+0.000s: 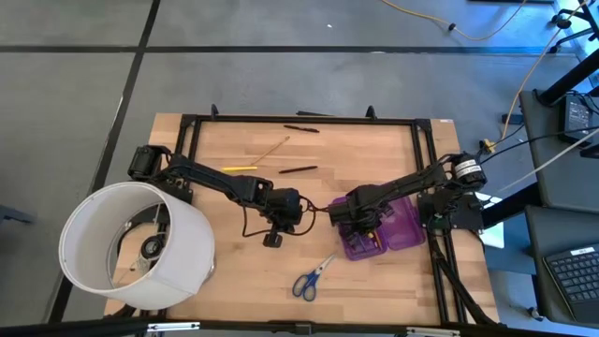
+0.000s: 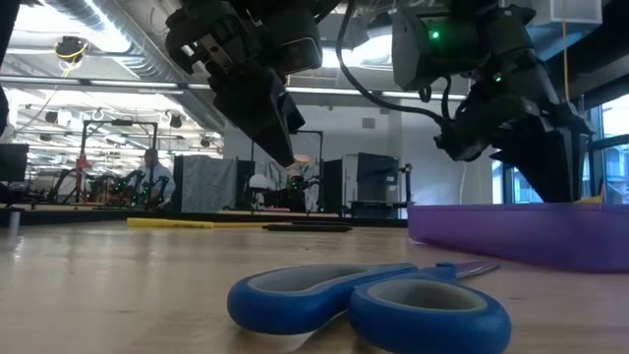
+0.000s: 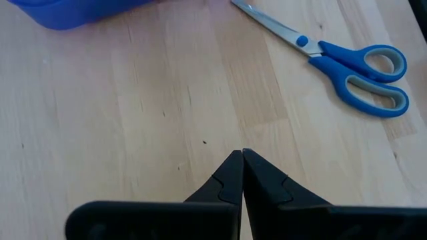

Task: Pick & place school supplies into a supply box
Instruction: Put the bottom yellow pen into the supply box, then put the scissors into the supply box

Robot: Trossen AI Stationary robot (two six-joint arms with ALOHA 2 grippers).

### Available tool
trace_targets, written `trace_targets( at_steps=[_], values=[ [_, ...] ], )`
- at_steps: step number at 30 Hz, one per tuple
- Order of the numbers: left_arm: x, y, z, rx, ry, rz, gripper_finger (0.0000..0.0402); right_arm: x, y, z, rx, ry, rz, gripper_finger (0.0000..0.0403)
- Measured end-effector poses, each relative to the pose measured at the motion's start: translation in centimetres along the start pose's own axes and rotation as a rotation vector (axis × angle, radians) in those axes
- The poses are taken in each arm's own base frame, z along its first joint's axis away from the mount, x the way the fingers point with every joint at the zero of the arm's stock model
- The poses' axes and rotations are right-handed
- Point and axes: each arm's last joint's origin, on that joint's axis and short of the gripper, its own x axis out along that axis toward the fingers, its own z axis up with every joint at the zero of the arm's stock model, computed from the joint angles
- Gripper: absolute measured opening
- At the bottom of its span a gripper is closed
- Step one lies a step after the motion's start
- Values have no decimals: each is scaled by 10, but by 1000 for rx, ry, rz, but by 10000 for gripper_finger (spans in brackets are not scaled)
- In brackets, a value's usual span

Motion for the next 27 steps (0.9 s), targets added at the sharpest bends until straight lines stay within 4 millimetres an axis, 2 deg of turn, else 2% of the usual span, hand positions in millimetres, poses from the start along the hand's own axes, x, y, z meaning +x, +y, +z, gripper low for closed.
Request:
trace_targets(
  at_steps=[9, 17, 20, 23, 27],
  values=[
    [0, 0, 0, -1, 0, -1, 5, 0, 2, 0, -14, -19, 9, 63],
    [0, 0, -3, -44, 27, -2, 4, 1, 3, -1, -42, -27, 3, 134],
    [0, -1, -7, -58, 71, -2, 5, -2, 2, -4, -116, -31, -15, 156],
    [-1, -1, -13, -83, 135, -1, 4, -21, 4, -14, -210, -189, -72, 166],
    [-1, -1, -17, -149, 174, 4, 2, -50, 19, -36, -522, -470, -58, 169]
  ],
)
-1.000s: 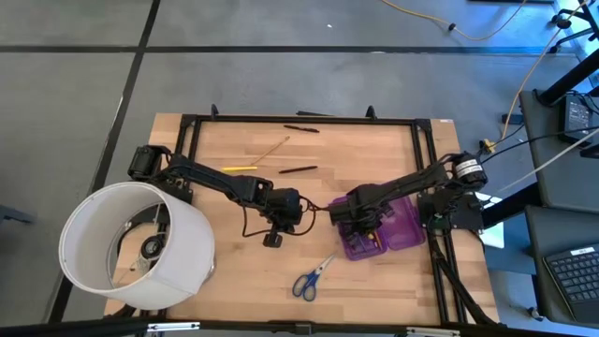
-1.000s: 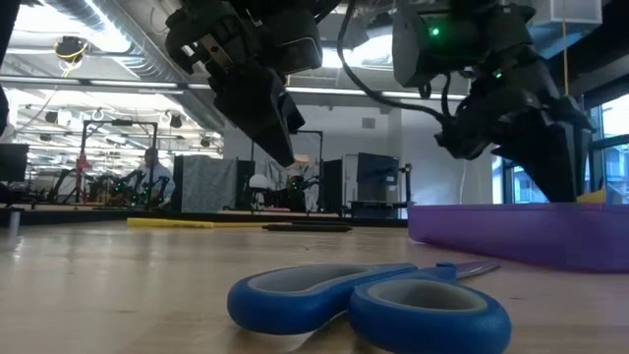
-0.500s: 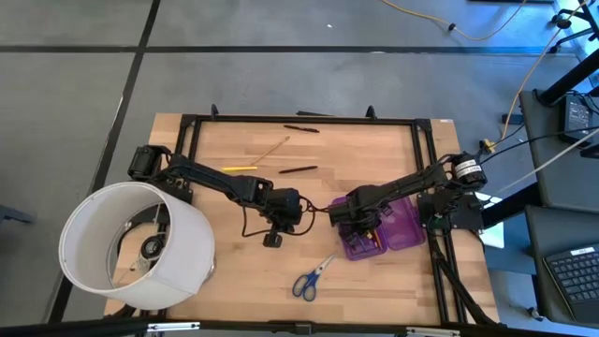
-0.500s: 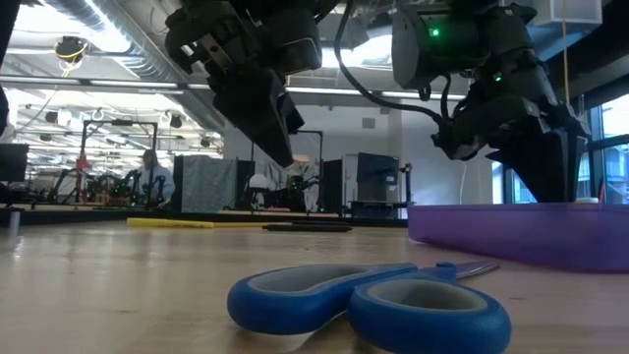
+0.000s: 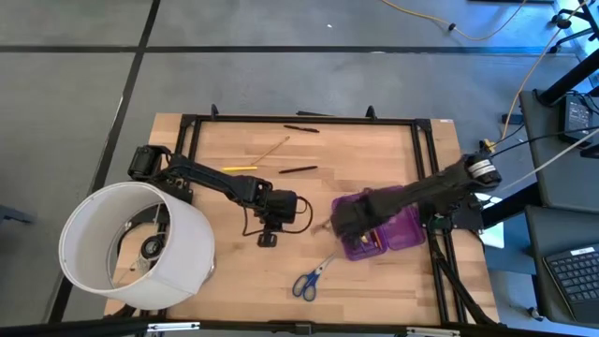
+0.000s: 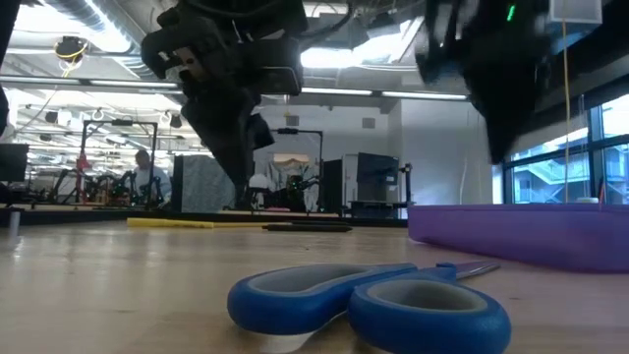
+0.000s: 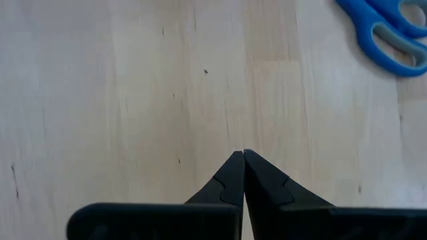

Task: Pick & place school supplies into a supply box
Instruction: Put the scissors into the supply box

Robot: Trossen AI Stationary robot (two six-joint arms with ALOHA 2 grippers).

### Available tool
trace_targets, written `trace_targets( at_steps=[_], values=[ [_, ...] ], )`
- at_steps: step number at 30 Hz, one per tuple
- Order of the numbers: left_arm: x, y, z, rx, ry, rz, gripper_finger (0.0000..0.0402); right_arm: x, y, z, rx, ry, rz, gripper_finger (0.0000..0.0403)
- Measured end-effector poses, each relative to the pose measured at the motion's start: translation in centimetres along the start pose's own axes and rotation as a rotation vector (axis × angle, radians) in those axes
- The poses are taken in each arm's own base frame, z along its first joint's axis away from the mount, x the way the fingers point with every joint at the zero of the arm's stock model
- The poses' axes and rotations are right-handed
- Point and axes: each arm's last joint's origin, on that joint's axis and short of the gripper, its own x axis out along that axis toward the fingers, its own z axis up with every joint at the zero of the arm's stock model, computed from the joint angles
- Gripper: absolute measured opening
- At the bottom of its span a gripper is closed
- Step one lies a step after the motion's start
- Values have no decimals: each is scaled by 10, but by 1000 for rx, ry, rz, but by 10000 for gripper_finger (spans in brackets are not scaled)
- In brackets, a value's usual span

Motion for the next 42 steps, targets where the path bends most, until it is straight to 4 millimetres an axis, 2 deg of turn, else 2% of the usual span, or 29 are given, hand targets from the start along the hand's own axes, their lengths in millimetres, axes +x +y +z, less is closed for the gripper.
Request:
trace_targets(
  at_steps=[5, 9, 11, 17, 25, 31, 36, 42],
  values=[
    [1, -7, 1, -22, -17, -9, 5, -20, 42, -1, -428, -353, 151, 169],
    [3, -15, 1, -37, -28, 10, 4, -16, 73, -7, -737, -502, 268, 169],
    [4, -18, 1, -41, -40, 49, 3, -10, 85, -9, -838, -533, 308, 169],
    [5, -22, 1, -138, -56, 97, 4, 14, 105, -5, -924, -553, 366, 169],
    [5, -28, 1, -225, -76, 127, 3, 24, 131, 8, -1083, -564, 415, 169],
    [6, -30, 0, -246, -78, 127, 4, 43, 148, 16, -1179, -524, 392, 169],
    [6, -29, 0, -252, -88, 153, 5, 56, 161, 21, -1194, -507, 419, 169],
    [6, -28, 0, -258, -98, 179, 2, 80, 170, 23, -1207, -460, 406, 169]
  ],
)
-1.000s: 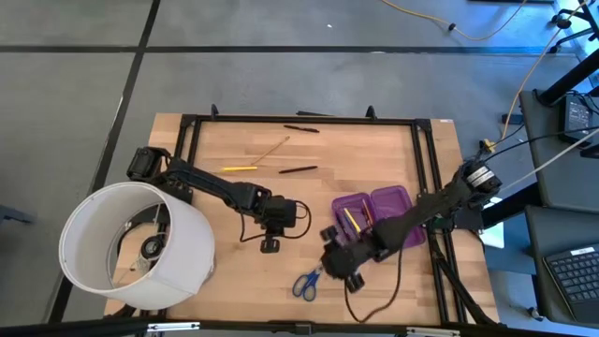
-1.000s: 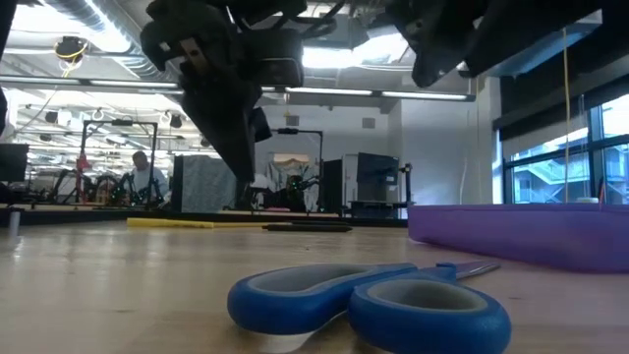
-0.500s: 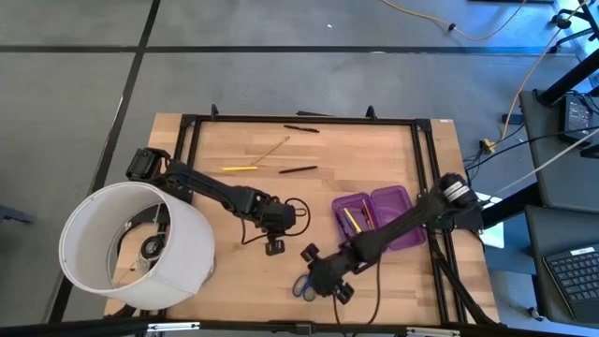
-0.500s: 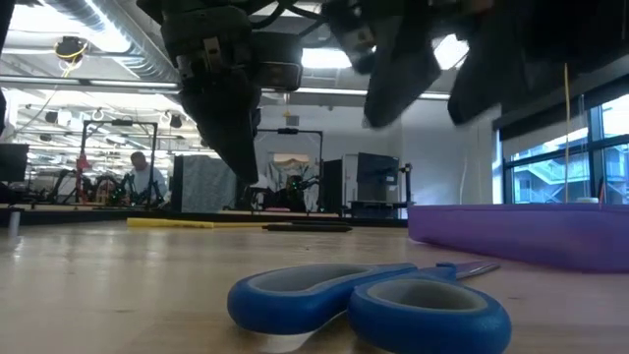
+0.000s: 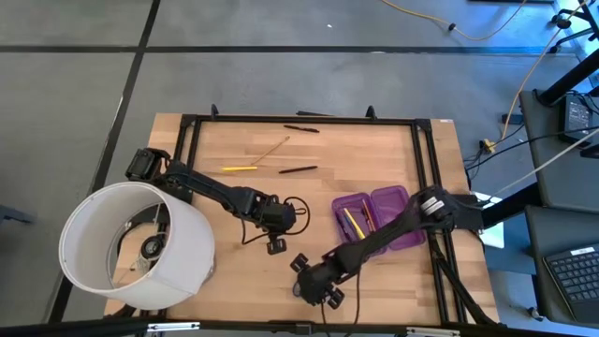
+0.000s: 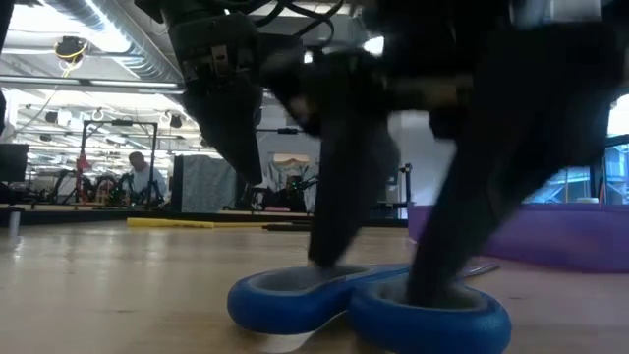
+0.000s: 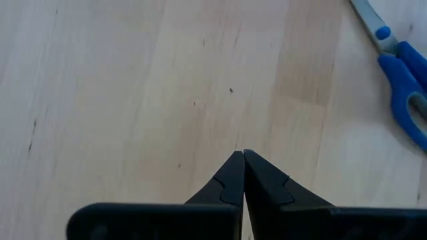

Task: Pick & place school supplies into a supply box
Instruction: Put the scissors into the supply box

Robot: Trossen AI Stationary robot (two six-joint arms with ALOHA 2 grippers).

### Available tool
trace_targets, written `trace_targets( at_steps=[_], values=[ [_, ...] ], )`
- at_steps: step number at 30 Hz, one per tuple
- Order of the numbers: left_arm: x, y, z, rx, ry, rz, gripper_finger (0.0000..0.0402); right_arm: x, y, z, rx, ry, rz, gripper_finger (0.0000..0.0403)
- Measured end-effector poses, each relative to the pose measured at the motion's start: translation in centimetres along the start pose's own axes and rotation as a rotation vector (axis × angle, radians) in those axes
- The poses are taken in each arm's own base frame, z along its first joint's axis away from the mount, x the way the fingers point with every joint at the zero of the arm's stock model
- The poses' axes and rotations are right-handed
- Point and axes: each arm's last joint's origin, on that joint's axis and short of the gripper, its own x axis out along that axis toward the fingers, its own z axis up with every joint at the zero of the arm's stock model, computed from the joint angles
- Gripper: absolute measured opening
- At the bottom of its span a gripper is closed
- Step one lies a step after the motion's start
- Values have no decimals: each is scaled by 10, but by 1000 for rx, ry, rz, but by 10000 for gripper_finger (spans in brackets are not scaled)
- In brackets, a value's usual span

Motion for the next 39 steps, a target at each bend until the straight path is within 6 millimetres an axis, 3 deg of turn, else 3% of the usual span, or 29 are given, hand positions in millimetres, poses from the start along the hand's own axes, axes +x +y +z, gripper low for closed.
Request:
trace_targets(
  at_steps=[7, 15, 20, 27, 39],
  values=[
    [0, -2, -1, 6, 1, -3, 5, 12, -2, -7, 44, 33, 17, 163],
    [0, -3, -2, 9, 2, -4, 2, 12, -4, -11, 100, 60, 24, 86],
    [0, -3, -2, 11, 2, -4, 5, 6, -4, -10, 102, 65, 15, 86],
    [0, -3, -3, 13, 12, 1, 2, -35, -8, -1, 139, 72, -67, 94],
    [-1, 1, -10, 17, 87, 38, 4, -116, -23, 33, 173, -224, -158, 90]
  ],
)
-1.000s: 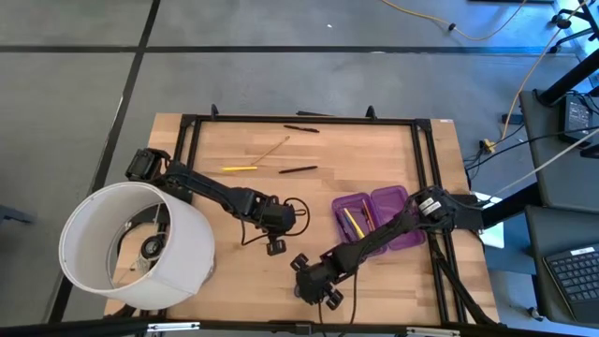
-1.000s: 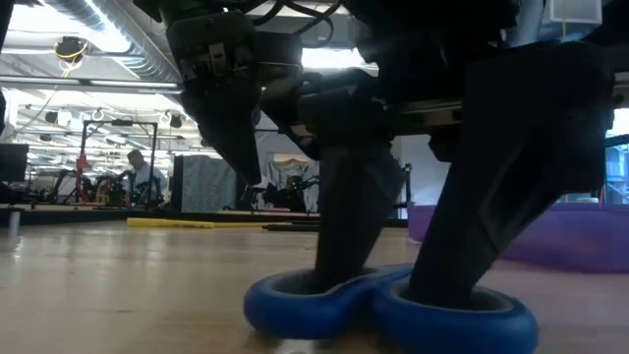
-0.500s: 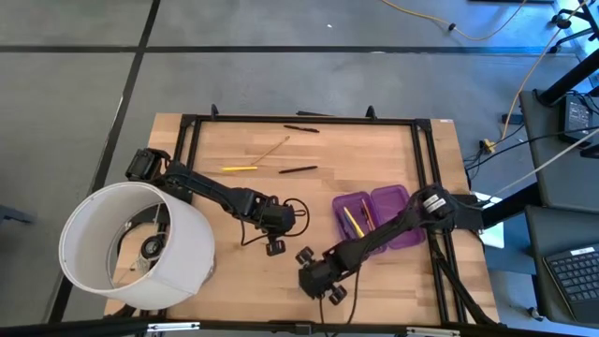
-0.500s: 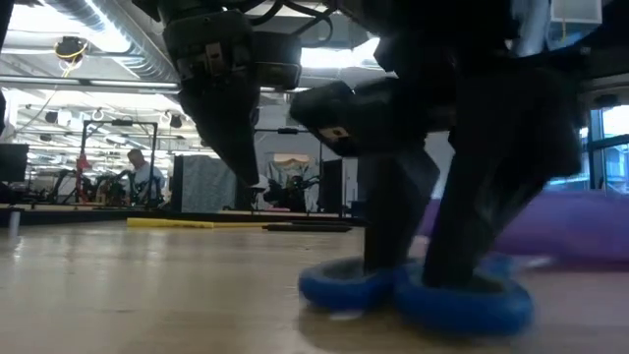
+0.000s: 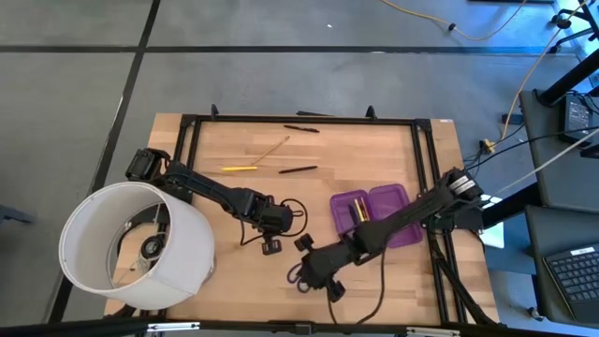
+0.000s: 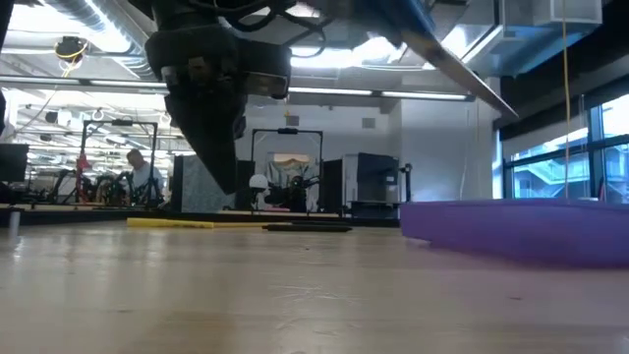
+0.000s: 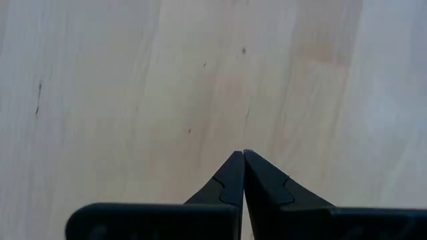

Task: Pick & place school supplies into a supply box
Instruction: Put the scissors into the supply box

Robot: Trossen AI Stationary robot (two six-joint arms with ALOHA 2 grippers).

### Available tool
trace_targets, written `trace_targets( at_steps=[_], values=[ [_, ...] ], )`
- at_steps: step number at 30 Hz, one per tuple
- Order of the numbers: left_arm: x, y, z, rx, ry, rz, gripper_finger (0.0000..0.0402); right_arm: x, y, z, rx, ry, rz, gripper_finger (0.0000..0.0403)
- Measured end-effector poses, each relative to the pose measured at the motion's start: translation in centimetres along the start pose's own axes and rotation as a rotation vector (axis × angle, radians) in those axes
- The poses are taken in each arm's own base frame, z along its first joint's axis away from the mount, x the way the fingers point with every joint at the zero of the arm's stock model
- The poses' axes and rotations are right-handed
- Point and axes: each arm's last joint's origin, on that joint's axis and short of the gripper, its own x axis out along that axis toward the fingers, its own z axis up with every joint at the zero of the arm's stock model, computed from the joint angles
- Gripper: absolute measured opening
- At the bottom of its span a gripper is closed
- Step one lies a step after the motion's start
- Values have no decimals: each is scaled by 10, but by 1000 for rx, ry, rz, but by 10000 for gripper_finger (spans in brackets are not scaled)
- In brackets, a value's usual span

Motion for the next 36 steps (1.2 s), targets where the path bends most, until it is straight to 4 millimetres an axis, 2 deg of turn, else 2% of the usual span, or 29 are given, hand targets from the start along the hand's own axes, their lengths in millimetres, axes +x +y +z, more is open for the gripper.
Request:
trace_targets(
  at_steps=[6, 9, 12, 18, 24, 30, 36],
  values=[
    [0, 0, -1, 27, 8, 5, 3, -32, -10, 20, 22, -153, -50, 90],
    [0, -1, -2, 42, 4, 21, 5, -47, -18, 22, 163, -148, -188, 90],
    [0, -2, -3, 48, -3, 47, 5, -63, -29, 17, 399, -114, -380, 90],
    [0, -3, -3, 56, -8, 57, 2, -84, -39, -18, 792, 104, -610, 90],
    [0, -4, -4, 146, -7, 56, 5, -74, -41, -63, 1087, 195, -828, 90],
    [0, -4, -4, 201, -5, 57, 4, -59, -38, -114, 1217, 205, -1037, 90],
    [0, -4, -4, 214, -4, 57, 3, -47, -30, -151, 1314, 196, -1089, 90]
  ],
)
